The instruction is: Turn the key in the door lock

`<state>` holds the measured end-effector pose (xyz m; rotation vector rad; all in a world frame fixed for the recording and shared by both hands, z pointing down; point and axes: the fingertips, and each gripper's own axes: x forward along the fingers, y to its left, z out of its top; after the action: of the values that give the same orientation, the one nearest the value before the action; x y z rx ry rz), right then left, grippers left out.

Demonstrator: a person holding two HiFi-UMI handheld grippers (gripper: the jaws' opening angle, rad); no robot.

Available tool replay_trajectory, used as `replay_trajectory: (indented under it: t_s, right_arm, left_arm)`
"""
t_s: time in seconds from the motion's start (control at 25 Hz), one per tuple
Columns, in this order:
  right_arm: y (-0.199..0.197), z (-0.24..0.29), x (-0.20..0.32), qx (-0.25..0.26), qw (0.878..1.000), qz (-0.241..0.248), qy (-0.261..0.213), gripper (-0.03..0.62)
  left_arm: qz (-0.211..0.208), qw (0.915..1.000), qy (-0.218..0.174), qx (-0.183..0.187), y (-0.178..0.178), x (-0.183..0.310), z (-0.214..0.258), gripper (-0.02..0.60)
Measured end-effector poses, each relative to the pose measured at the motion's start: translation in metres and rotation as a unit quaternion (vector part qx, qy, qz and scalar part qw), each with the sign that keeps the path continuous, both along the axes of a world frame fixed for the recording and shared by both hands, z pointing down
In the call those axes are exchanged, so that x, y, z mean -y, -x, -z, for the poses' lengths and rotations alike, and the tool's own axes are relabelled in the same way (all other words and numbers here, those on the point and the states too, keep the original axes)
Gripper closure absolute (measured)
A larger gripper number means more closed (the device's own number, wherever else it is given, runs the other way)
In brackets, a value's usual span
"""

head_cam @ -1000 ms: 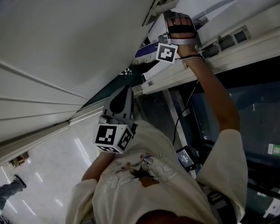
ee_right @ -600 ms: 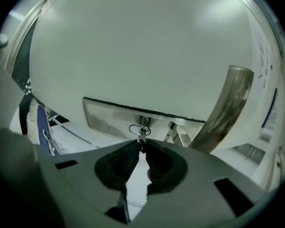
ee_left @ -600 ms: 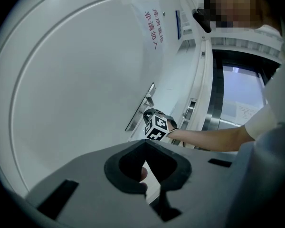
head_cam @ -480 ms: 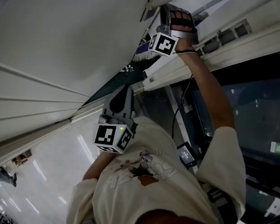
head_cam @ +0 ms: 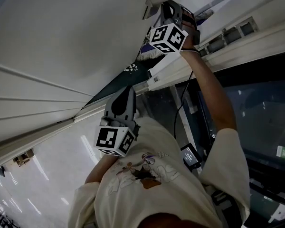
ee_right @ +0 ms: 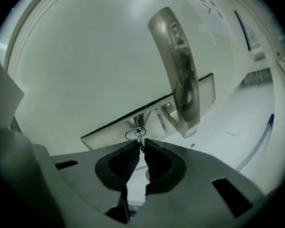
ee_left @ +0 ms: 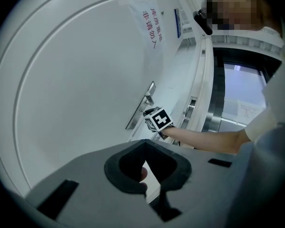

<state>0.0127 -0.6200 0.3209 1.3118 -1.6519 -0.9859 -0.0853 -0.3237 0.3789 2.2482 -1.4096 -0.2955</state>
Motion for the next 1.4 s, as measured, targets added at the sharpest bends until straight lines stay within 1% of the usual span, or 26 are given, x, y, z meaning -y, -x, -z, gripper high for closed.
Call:
replay_trajectory:
  t_s: [0.08,0.16,0.24,0.28,0.36,0.48,0.52,0.56,0.64,0.68,0.72,0.76,0.8,0.84,0.92,0.96,1.04,1.08,1.24,1.28,1.32,1.4]
  right_arm:
    - [-0.001,0.001,0.0,0.051,0.998,0.003,0.021,0.562]
    - [-0.002,0.002,0.0,0.097,0.994,0.005,0.039,0.562]
    - [-0.004,0.002,0.0,0.146,0.987,0.008,0.061,0.563]
    - [-0.004,0.002,0.0,0.175,0.982,0.01,0.075,0.563]
    - [-0.004,0.004,-0.001,0.234,0.967,0.015,0.103,0.566]
    - [-0.005,0.003,0.0,0.296,0.946,0.022,0.126,0.565]
    - [-0.005,0.002,0.0,0.319,0.938,0.025,0.136,0.565]
    - [-0.006,0.001,0.001,0.346,0.926,0.028,0.148,0.565]
    - [-0.007,0.002,0.002,0.4,0.899,0.033,0.174,0.565]
    - [-0.007,0.002,0.002,0.419,0.889,0.034,0.181,0.565]
    - [-0.007,0.003,0.001,0.429,0.884,0.035,0.182,0.563]
    - [-0.007,0.004,0.001,0.43,0.884,0.036,0.178,0.56]
    - [-0.006,0.004,0.001,0.426,0.887,0.038,0.172,0.557]
    - [-0.004,0.004,-0.001,0.421,0.89,0.042,0.169,0.538]
    - [0.0,0.004,-0.005,0.406,0.897,0.048,0.165,0.461]
    - [0.001,0.005,-0.008,0.398,0.902,0.049,0.16,0.441]
    - [0.0,0.009,-0.015,0.388,0.909,0.049,0.141,0.441]
    - [-0.001,0.012,-0.019,0.388,0.911,0.049,0.132,0.441]
    - [-0.007,0.027,-0.044,0.4,0.91,0.055,0.091,0.442]
    - [-0.008,0.032,-0.053,0.405,0.909,0.061,0.081,0.461]
    - [-0.008,0.037,-0.062,0.412,0.906,0.069,0.072,0.493]
    - [-0.009,0.047,-0.081,0.426,0.898,0.087,0.063,0.547]
  left_arm:
    - [0.0,1.0,0.001,0.001,-0.002,0.0,0.0,0.578]
    - [0.0,1.0,0.001,0.002,-0.004,0.0,0.0,0.578]
    - [0.001,1.0,0.0,0.003,-0.006,-0.001,0.001,0.578]
    - [0.001,1.0,0.0,0.003,-0.006,-0.001,0.001,0.578]
    - [0.003,1.0,0.001,0.004,-0.006,-0.002,0.001,0.578]
    - [0.003,1.0,0.0,0.007,-0.007,-0.003,0.002,0.578]
    - [0.004,1.0,0.0,0.008,-0.008,-0.003,0.002,0.578]
    - [0.004,1.0,0.0,0.008,-0.008,-0.003,0.002,0.578]
    - [0.005,0.9999,0.001,0.009,-0.009,-0.003,0.002,0.578]
    - [0.004,0.9999,0.001,0.01,-0.009,-0.003,0.002,0.578]
    - [0.004,0.9999,0.001,0.011,-0.01,-0.003,0.002,0.578]
    - [0.004,0.9999,0.002,0.011,-0.011,-0.003,0.002,0.578]
    - [0.004,0.9999,0.002,0.012,-0.011,-0.003,0.002,0.578]
    - [0.004,0.9999,0.002,0.013,-0.011,-0.004,0.002,0.578]
    - [0.006,0.9999,0.001,0.014,-0.01,-0.004,0.003,0.578]
    - [0.007,0.9999,0.001,0.015,-0.01,-0.004,0.003,0.578]
    - [0.01,0.9998,0.001,0.016,-0.007,-0.003,0.004,0.578]
    - [0.011,0.9998,0.001,0.017,-0.006,-0.002,0.004,0.578]
    - [0.018,0.9996,-0.002,0.02,0.002,0.002,0.007,0.578]
    - [0.019,0.9996,-0.002,0.021,0.003,0.004,0.008,0.578]
    - [0.02,0.9996,-0.003,0.022,0.005,0.005,0.008,0.578]
    - [0.019,0.9995,-0.005,0.024,0.006,0.008,0.01,0.578]
